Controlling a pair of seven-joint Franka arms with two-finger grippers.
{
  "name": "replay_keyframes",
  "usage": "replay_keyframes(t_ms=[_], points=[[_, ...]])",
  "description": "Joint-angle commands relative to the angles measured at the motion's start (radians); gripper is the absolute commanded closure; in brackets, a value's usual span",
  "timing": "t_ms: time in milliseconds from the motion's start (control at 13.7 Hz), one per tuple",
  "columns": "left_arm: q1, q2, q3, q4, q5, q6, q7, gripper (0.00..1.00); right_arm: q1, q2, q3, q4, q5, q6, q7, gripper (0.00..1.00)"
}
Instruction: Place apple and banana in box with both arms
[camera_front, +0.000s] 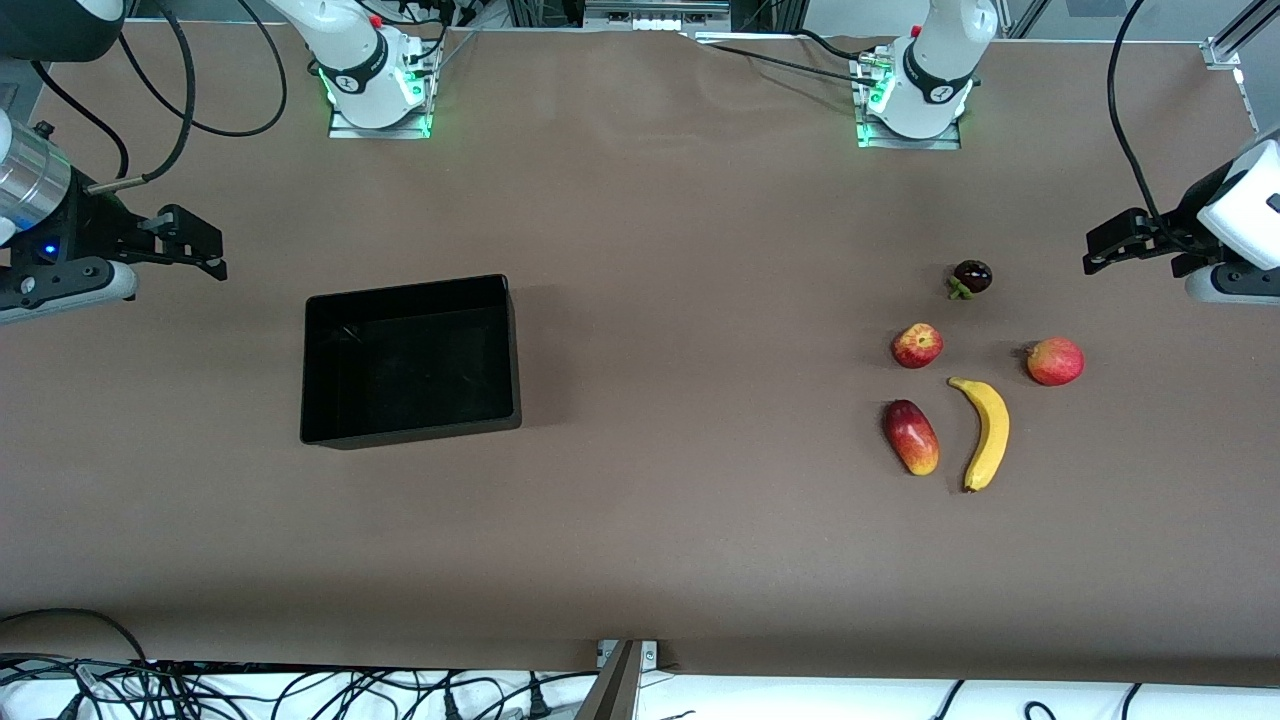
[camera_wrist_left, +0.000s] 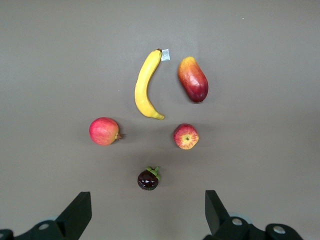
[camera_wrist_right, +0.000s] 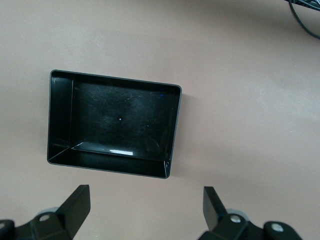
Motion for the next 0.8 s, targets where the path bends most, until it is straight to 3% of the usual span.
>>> replay_keyframes(t_ms=[0,437,729], points=[[-0.007,0.022,-0.003,0.051,0.013,-0.027,0.020,0.00,-0.003,-0.009,0.003,-0.016,-0.004,-0.037,0.000,0.00],[-0.009,0.024,-0.003,0.052,0.013,-0.050,0.020,0.00,-0.006,0.052,0.000,-0.058,0.027,-0.026,0.163,0.00],[-0.029,0.037,-0.001,0.077,0.013,-0.058,0.020,0.00,-0.008,0.095,-0.006,-0.228,0.010,0.174,0.203,0.00]])
